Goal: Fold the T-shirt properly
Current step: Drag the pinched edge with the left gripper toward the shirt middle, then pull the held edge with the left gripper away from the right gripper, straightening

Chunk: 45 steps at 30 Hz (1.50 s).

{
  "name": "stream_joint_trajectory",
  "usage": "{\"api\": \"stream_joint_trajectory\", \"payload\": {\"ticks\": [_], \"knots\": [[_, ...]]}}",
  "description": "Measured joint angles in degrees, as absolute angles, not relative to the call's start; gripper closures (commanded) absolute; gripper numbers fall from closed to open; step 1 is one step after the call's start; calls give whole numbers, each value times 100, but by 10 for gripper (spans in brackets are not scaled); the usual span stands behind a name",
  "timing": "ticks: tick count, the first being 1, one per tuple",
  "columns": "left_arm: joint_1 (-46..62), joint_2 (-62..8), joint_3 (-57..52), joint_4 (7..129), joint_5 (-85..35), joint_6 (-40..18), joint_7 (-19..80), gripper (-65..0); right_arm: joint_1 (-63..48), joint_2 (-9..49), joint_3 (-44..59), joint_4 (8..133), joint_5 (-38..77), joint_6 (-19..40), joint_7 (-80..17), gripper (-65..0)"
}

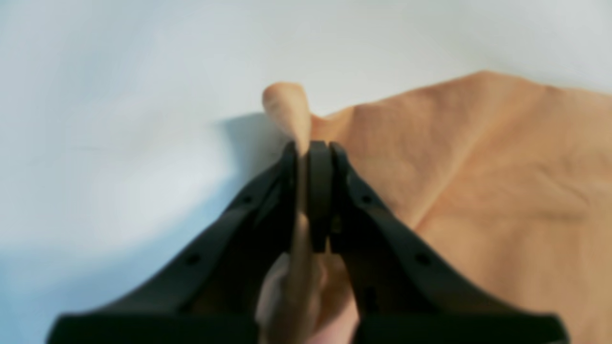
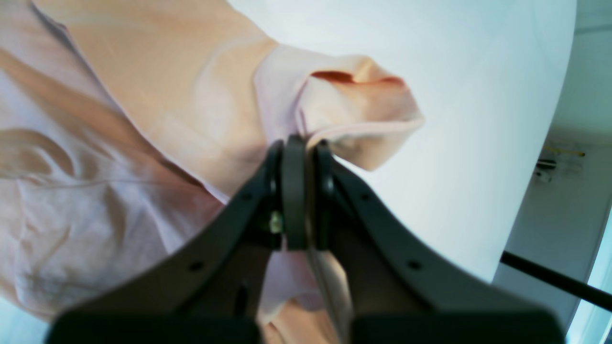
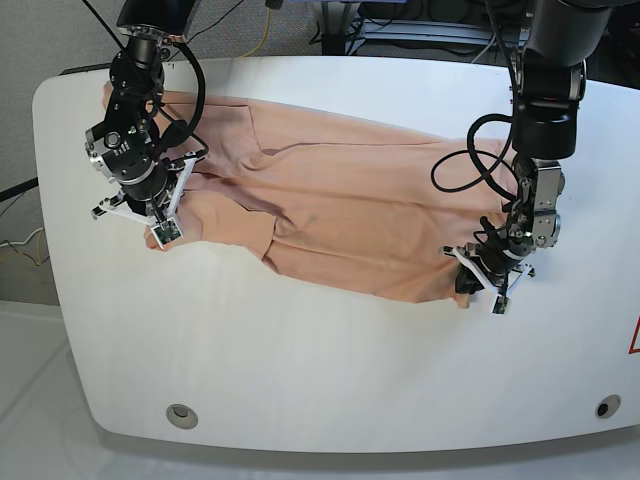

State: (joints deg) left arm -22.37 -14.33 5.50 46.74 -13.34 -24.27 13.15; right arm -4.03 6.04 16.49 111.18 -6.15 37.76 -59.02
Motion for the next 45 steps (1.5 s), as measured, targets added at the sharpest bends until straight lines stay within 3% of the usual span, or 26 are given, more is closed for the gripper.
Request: {"api": "stream_joint_trajectory", "payload": {"ticks": [9,29,37,45], "knots": [[-2272,-1472,558,5345,-1337,-2443,1695,-22,-340,585,1651,11115,-620,3774,-5909,0],[-2058,-1555,530,5374,-1339,-2456,1806,-21,-342,569,1649,11118,-602,3774,-5911,0],[-2067,-1686,506,5374,-1332,-3155,2364,-21,-340,567,1649,11118,-600,3774,-5911,0],[-2025,-1765,456,5568,-1319,-3306,2659,-21,-340,572,1649,11118,-604,3774,-5916,0]]}}
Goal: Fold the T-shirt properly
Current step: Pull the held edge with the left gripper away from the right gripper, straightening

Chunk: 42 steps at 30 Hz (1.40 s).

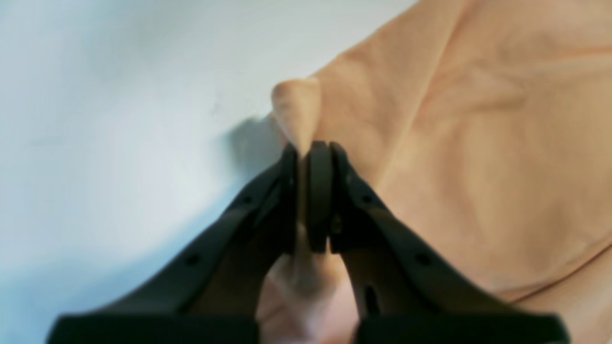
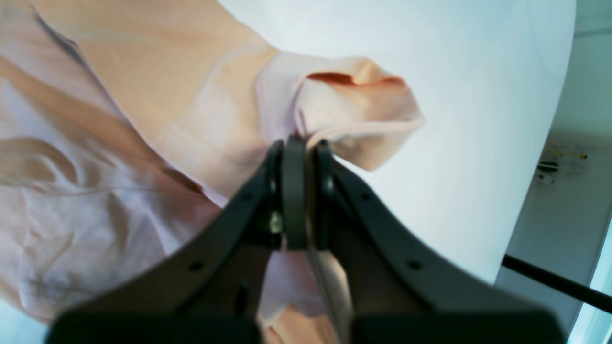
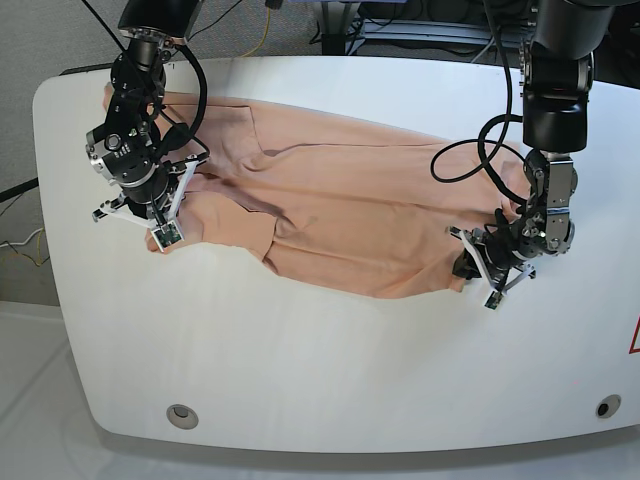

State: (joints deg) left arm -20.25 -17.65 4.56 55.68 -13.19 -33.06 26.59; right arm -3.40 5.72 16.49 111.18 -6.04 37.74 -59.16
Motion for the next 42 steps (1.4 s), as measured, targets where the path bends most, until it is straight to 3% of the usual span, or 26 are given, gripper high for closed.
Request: {"api": "stream_joint_trajectory", "payload": {"ticks": [18,25,30,42], "knots": [[-1378,-2163,462,6613,-1299,-3310,2950,-21,-344,563,1645,11118,-604,3774,-5940,0],[-1256,-2364,449,6678,-1291,-3312,2995,-21,-349,576,1678,11118,-622,3774,-6394,0],[-1245,-2449,454,6674,-1297,-3715,2993,-21,-351,607,1678,11118,-602,3774,-6394,0],[-1114,-2545,454,6672,-965,-3999,2930,-21,-489,685,1682,11118,-607,3774,-6438,0]]}}
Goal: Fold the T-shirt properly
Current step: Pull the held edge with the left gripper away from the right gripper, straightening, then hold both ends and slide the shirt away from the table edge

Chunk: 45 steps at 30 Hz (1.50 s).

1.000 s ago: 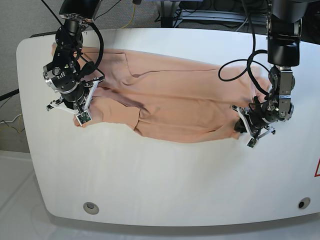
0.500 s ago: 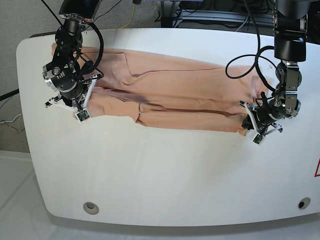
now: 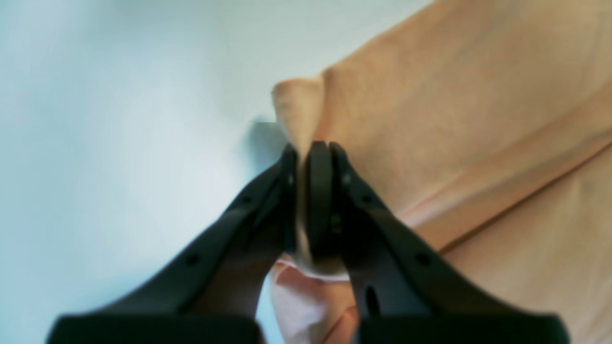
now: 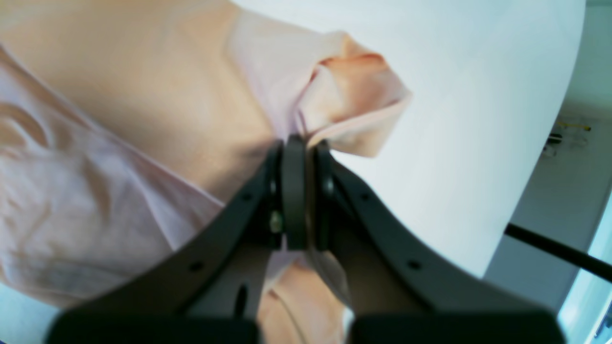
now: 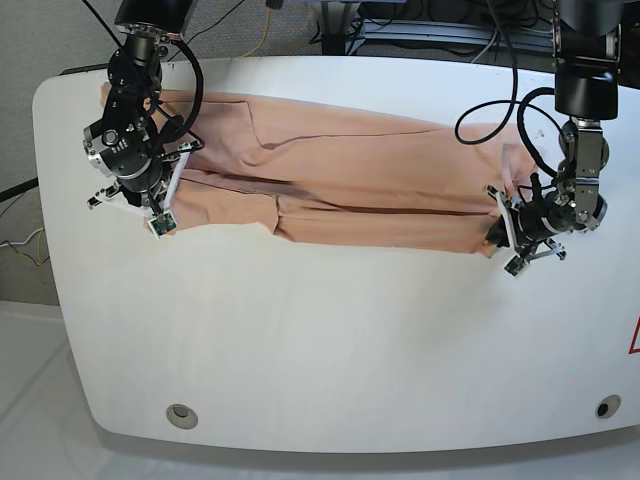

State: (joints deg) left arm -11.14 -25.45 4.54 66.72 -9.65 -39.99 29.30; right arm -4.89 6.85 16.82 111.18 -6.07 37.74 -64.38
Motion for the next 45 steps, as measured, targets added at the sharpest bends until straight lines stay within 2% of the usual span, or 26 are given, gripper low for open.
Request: {"api": "stream_joint_trajectory", "payload": {"ticks": [31,35,45], "knots": [[-1144,-2783,456,6672,-1013,-4056,2893,-21,-622,937,1638,11128,-467,3780,-6910,0],[-1142,-2770,456,6672,-1015,-4058,2891,-21,-607,939,1638,11128,-471,4014,-7078,0],[-1142,-2781,456,6674,-1015,-4058,2891,-21,-655,939,1638,11128,-469,4010,-7146,0]]}}
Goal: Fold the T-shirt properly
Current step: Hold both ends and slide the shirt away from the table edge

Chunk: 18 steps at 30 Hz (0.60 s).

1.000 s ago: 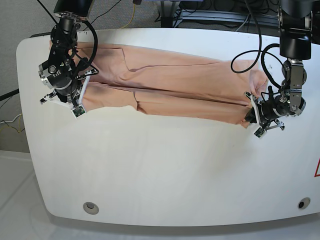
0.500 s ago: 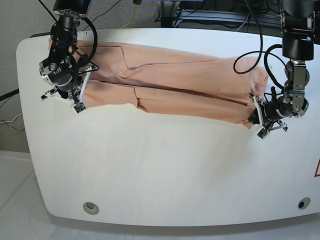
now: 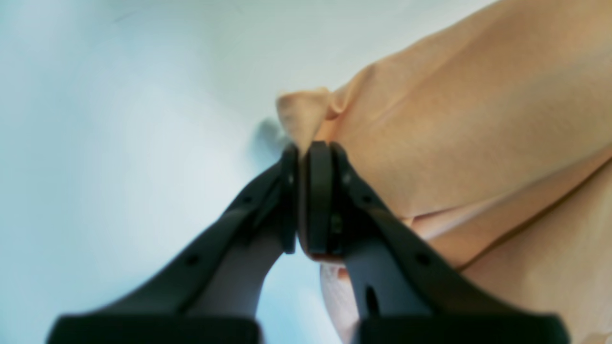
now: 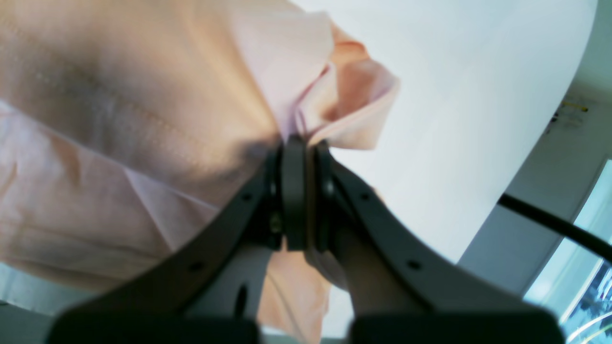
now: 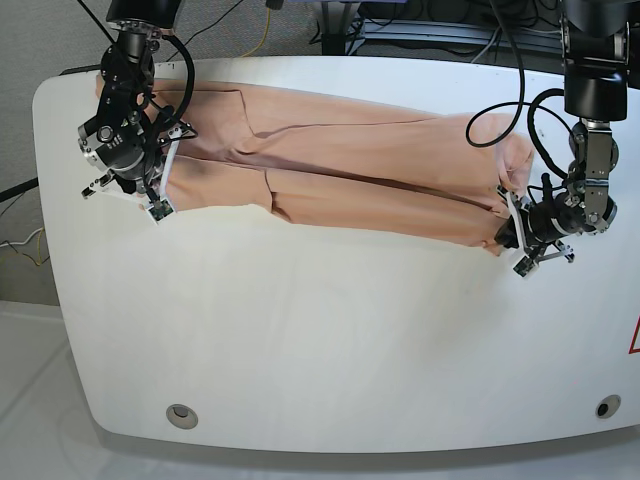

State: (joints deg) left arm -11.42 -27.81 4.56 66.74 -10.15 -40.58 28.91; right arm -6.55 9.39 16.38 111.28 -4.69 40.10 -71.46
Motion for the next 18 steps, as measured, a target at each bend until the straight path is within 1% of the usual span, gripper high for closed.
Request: {"api": "stream_joint_trajectory", "payload": {"ticks": [14,18], "knots": [[-1142,-2886,480,6674,-1002,-4060,2888,-21,-1007,934,1640,11128,-464,4010,-7207,0],[-1129,-2877,480,6676,-751,-4066,2869,-21,-1092,928,1640,11128,-462,4012,-7207,0]]}}
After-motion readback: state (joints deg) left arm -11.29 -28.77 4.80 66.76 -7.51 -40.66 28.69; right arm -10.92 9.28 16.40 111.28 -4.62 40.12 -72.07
